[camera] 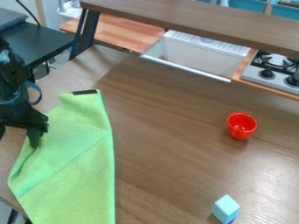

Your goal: Unfold the cloth from left to right

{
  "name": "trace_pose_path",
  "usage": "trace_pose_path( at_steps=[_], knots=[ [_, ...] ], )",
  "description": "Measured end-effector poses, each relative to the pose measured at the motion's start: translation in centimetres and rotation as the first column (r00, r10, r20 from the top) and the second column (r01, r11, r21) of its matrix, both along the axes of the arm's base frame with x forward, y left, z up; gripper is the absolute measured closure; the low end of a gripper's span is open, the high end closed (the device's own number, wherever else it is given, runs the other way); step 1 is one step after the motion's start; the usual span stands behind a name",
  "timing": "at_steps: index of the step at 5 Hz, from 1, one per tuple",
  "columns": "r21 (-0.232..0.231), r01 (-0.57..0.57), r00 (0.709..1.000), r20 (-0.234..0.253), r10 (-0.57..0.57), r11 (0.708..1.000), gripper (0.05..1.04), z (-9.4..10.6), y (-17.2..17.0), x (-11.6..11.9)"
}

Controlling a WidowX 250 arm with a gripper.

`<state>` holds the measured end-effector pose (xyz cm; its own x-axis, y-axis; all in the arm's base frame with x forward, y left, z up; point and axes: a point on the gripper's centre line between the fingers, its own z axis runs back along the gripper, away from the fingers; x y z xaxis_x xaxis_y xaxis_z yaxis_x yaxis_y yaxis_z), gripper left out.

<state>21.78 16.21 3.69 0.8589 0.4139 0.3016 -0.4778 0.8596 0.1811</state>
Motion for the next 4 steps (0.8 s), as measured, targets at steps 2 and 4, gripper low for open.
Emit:
trace_pose_path(
  at_steps=[2, 4],
  knots=[
    [-0.003, -0.057, 0.998, 0.01, 0.057, 0.998, 0.083, 0.7, 0.3, 1.8],
    [0.046, -0.087, 0.996, 0.009, 0.086, 0.995, 0.083, -0.1, 1.1, 2.4]
  ],
)
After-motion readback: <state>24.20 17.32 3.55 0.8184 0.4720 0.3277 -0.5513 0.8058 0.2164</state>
